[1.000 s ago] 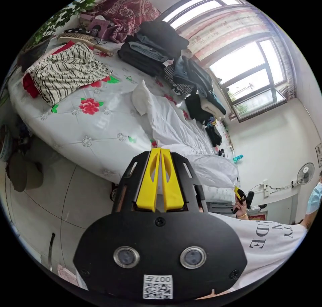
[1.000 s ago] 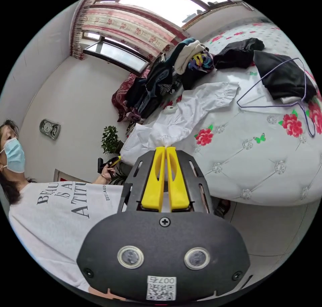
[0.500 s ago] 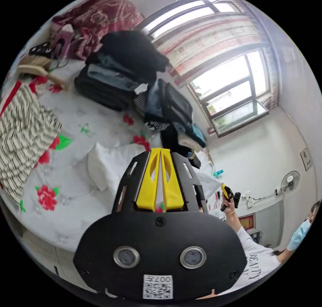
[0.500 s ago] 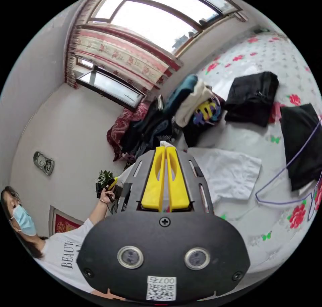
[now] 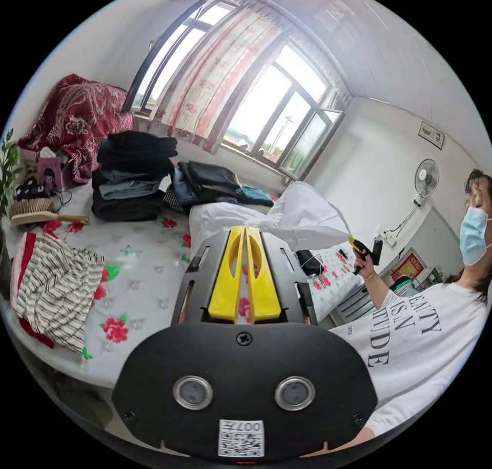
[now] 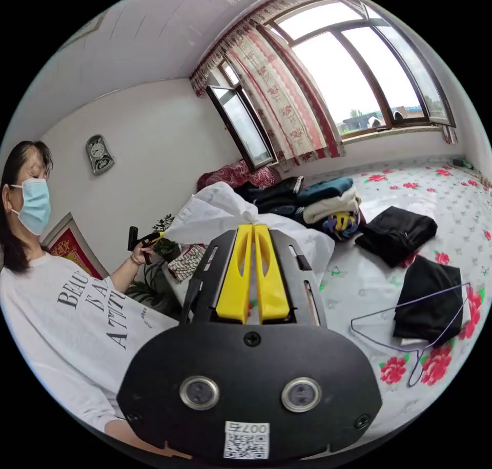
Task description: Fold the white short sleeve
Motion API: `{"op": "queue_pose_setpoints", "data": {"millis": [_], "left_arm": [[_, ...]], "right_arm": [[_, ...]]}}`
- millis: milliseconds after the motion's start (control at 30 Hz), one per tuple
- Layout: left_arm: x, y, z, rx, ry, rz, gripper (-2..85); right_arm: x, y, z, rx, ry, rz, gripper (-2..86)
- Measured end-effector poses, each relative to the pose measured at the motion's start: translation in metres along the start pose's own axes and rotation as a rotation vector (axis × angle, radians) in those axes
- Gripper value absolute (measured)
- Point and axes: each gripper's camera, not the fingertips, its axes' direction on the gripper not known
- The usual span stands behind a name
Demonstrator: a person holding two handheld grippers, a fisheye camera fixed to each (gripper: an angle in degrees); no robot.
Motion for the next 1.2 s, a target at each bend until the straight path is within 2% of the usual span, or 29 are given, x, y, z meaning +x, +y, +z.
{"op": "queue_pose_setpoints", "data": {"millis": [100, 233, 300, 400, 467, 600, 800, 867, 1033, 1200], "left_arm": [[-0.014, 0.078, 0.01, -0.1, -0.057, -0.104, -1.0], [-0.042, 0.202, 0.017, -0.164, -0.082, -0.421, -1.0], [-0.044, 0.247, 0.007, -0.122, -0.059, -0.538, -1.0], [-0.04, 0.297, -0.021, 0.03, 0.03, -0.676, -1.0], [-0.033, 0.3, -0.033, 0.057, 0.043, -0.669, -0.9], [-0.03, 0.259, -0.023, -0.011, -0.017, -0.552, -0.9], [-0.084, 0.166, 0.057, -0.037, -0.07, -0.543, 0.6], [-0.107, 0.144, 0.09, -0.102, -0.161, -0.566, 6.9], [-0.117, 0.157, 0.099, -0.243, -0.253, -0.535, 8.8], [-0.1, 0.226, 0.087, -0.338, -0.133, -0.584, 10.1]], "right_arm": [[0.015, 0.069, 0.012, -0.127, 0.013, 0.109, -0.3], [0.033, 0.164, 0.024, -0.239, -0.004, 0.337, -0.2], [0.032, 0.193, 0.019, -0.249, -0.008, 0.403, -0.2], [0.027, 0.221, 0.004, -0.226, -0.047, 0.48, -0.2], [0.022, 0.221, -0.003, -0.214, -0.065, 0.485, -0.2], [0.024, 0.193, 0.007, -0.203, -0.055, 0.443, -0.1], [0.06, 0.109, 0.076, -0.186, 0.057, 0.412, 1.4], [0.079, 0.096, 0.108, -0.265, 0.147, 0.452, 3.4], [0.089, 0.122, 0.106, -0.33, 0.224, 0.502, 6.0], [0.098, 0.182, 0.095, -0.399, 0.168, 0.639, 6.1]]}}
